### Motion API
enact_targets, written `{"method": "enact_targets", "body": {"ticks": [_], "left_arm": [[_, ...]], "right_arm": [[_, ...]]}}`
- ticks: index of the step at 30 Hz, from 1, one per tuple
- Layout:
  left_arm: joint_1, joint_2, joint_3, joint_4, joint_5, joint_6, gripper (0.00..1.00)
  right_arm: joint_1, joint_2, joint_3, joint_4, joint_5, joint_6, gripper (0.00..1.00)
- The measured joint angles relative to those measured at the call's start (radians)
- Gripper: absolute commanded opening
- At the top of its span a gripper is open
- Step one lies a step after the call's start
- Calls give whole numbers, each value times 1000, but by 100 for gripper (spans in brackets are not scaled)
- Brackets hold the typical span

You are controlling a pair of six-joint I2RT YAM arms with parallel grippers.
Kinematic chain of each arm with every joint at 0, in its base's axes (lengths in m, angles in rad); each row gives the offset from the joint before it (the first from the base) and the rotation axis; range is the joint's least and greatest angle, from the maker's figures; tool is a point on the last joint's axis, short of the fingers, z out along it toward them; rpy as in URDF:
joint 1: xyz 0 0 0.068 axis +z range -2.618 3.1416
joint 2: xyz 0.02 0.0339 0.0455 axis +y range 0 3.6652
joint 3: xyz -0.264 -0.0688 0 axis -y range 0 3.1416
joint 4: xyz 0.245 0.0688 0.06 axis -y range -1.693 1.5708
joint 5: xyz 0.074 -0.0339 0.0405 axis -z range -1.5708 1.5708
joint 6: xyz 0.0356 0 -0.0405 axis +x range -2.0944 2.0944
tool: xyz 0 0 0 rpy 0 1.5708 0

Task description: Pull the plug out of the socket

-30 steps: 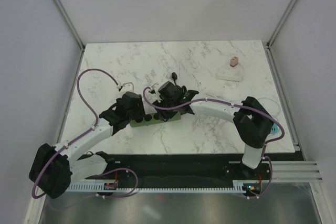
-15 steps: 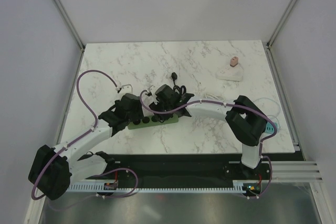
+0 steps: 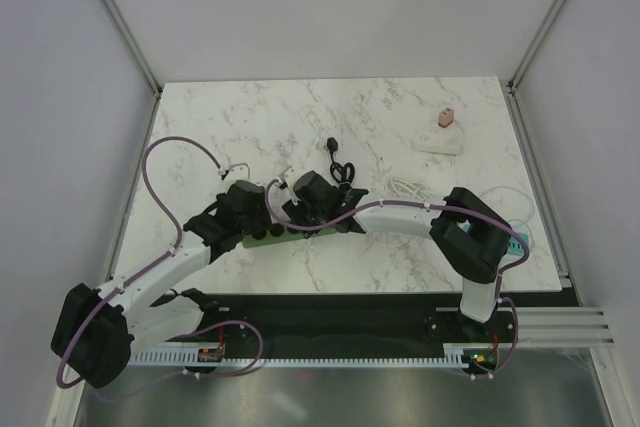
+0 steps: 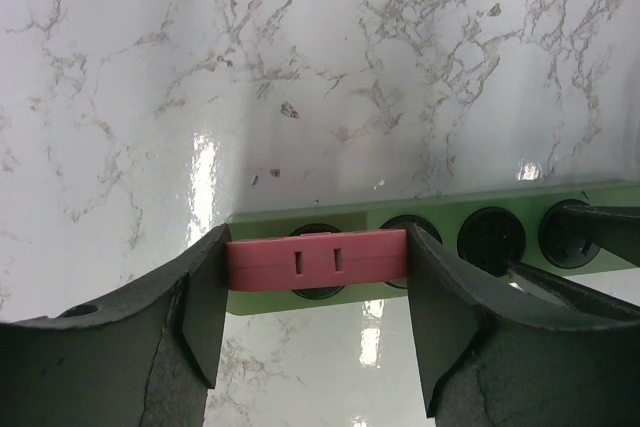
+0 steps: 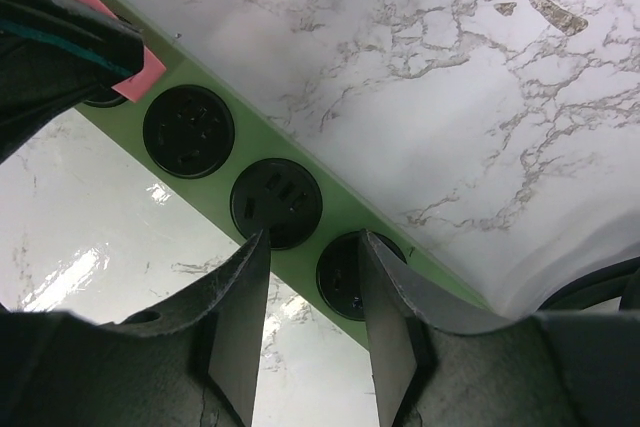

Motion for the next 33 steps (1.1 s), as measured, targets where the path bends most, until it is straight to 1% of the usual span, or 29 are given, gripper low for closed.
{"method": "enact_targets", "body": {"ticks": [8, 13, 18, 21, 23, 28, 33], "left_arm": [[0, -67, -24, -28, 30, -8, 2], [10, -122, -22, -33, 21, -13, 2], [-3, -179, 8, 53, 102, -24, 2], [-3, -213, 23, 55, 102, -24, 2], [-3, -208, 54, 18, 81, -25, 2], [-2, -159, 176, -131, -66, -52, 2], [5, -151, 232, -202, -141, -83, 2]], "right_arm": [[24, -27, -103, 132, 72, 50, 45], [28, -31, -150, 230, 112, 107, 45], [29, 0, -158, 330, 113, 160, 45], [30, 13, -167, 383, 113, 185, 45], [30, 16, -179, 418, 113, 201, 45], [29, 17, -208, 483, 111, 230, 45], [29, 17, -226, 524, 106, 251, 45]]}}
